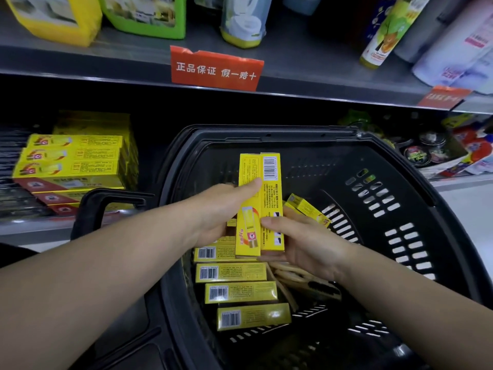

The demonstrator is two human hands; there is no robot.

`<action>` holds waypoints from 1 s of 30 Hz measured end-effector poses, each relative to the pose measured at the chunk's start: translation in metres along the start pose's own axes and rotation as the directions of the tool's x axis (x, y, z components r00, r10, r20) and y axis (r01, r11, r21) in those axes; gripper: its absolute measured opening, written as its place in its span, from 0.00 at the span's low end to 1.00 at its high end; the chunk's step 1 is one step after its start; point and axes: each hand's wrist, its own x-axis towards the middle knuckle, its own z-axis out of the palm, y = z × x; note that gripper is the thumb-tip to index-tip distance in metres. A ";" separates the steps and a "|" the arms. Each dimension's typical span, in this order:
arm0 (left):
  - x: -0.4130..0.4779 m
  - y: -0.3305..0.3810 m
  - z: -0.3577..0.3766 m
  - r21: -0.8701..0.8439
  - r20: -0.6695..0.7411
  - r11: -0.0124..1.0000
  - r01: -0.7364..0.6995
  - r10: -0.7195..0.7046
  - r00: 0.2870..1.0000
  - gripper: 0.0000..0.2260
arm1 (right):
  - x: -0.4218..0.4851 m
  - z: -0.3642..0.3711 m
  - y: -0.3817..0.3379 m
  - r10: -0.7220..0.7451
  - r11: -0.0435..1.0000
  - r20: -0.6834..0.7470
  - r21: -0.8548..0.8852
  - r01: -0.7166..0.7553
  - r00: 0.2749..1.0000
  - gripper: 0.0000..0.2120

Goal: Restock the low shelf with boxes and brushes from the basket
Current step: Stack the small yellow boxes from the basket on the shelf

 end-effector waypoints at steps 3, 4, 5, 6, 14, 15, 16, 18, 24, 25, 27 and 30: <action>0.005 -0.001 -0.002 -0.013 -0.051 1.000 -0.003 0.003 0.999 0.14 | 0.005 0.000 0.003 -0.005 0.999 0.007 0.044 0.005 1.000 0.32; 0.006 -0.001 -0.003 -0.024 -0.068 1.000 0.005 -0.007 0.998 0.15 | 0.006 -0.002 0.002 -0.017 1.000 0.011 0.008 0.017 1.000 0.30; 0.007 -0.001 -0.004 -0.039 -0.091 0.999 0.013 -0.017 0.996 0.16 | 0.006 -0.007 0.000 -0.038 0.999 0.014 -0.038 0.038 0.999 0.28; 0.008 0.000 -0.005 -0.063 -0.125 0.998 0.020 -0.028 0.992 0.16 | 0.006 -0.013 -0.004 -0.070 0.993 0.009 -0.090 0.071 0.997 0.27; 0.012 -0.001 -0.010 -0.078 -0.200 0.994 0.076 -0.090 0.976 0.20 | -0.027 -0.079 -0.042 -0.294 0.613 -0.032 -0.773 0.162 0.955 0.29; 0.013 -0.002 -0.010 -0.033 -0.223 0.997 0.065 -0.070 0.972 0.21 | -0.030 -0.081 -0.045 -0.308 0.572 -0.036 -0.805 0.155 0.951 0.30; 0.013 -0.003 -0.009 0.025 -0.235 0.998 0.050 -0.043 0.971 0.23 | -0.032 -0.081 -0.047 -0.323 0.544 -0.032 -0.824 0.158 0.946 0.31; 0.013 -0.004 -0.007 0.166 -0.208 0.986 0.029 0.006 0.978 0.24 | -0.034 -0.078 -0.048 -0.342 0.560 -0.007 -0.805 0.198 0.940 0.36; 0.006 -0.006 0.000 0.266 0.004 0.964 -0.008 0.007 1.000 0.26 | -0.030 -0.054 -0.043 -0.374 0.812 0.114 -0.440 0.384 0.920 0.38; 0.005 -0.006 0.000 0.257 0.035 0.966 -0.019 0.010 0.999 0.28 | -0.027 -0.050 -0.040 -0.379 0.842 0.128 -0.363 0.399 0.916 0.35; 0.001 -0.004 0.000 0.234 0.062 0.971 -0.041 0.027 0.998 0.35 | -0.024 -0.045 -0.035 -0.370 0.889 0.161 -0.226 0.399 0.915 0.32; -0.001 -0.003 0.000 0.188 0.063 0.979 -0.079 0.068 0.996 0.38 | -0.019 -0.037 -0.027 -0.368 0.928 0.174 0.002 0.374 0.913 0.35</action>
